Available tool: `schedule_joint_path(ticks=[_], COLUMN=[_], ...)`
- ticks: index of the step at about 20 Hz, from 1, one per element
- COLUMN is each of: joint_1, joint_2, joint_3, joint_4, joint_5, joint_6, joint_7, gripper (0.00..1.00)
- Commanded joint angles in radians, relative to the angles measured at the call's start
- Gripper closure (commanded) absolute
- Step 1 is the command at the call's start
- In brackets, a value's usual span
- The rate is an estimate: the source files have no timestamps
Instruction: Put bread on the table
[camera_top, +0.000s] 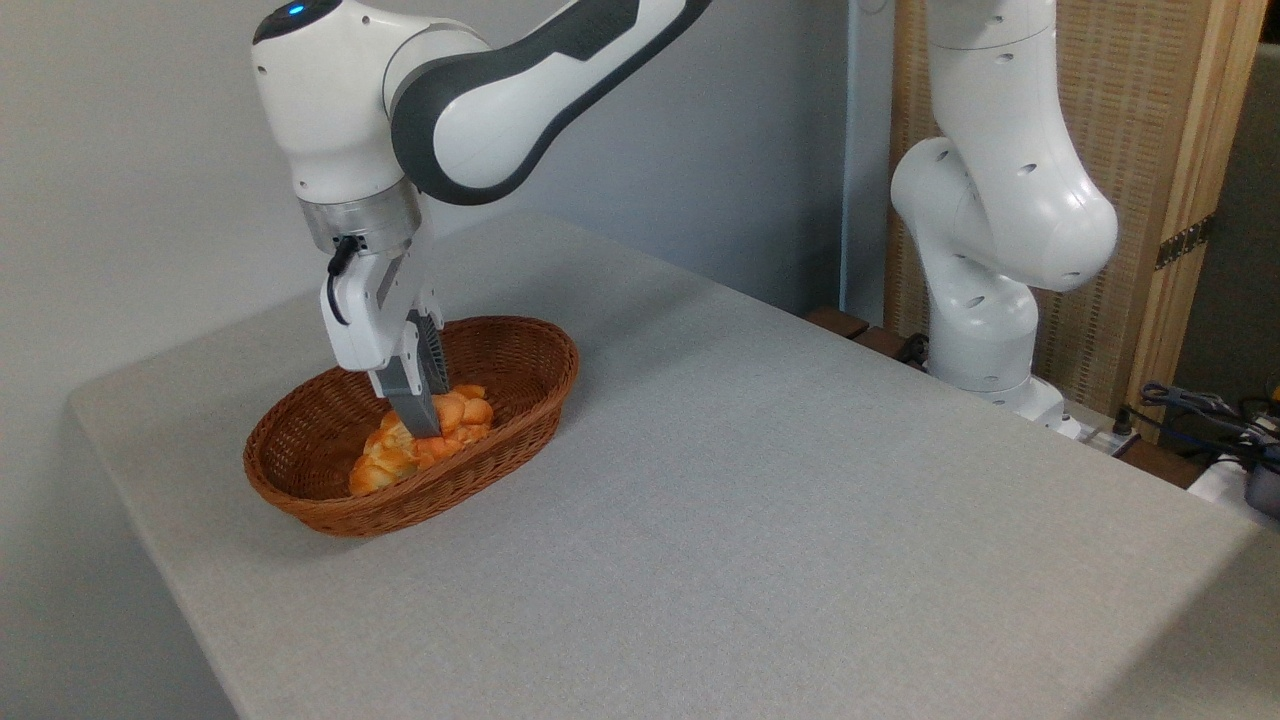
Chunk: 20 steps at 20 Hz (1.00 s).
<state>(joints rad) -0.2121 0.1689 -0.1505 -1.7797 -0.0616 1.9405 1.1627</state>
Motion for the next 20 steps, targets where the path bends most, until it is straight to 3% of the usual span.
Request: schedule_joint_path(ticks=[1,5,8,13,20], joint_1=[0.000,0.010,0.013,0.013,0.016], joint_2=[-0.017,-0.035,-0.054,-0.083,-0.083], joint_3=[0.009,0.012,0.015,0.098,0.182], joint_4=[0.003,0.011,0.014,0.068,0.077], joint_5=[0.005,-0.010,-0.059,-0.090,-0.081], joint_6=[-0.006,-0.009,-0.014,-0.099,-0.138], joint_7=[0.009,-0.004,-0.034,-0.071,-0.074], gripper=[0.75,0.73,0.72,0.72,0.69])
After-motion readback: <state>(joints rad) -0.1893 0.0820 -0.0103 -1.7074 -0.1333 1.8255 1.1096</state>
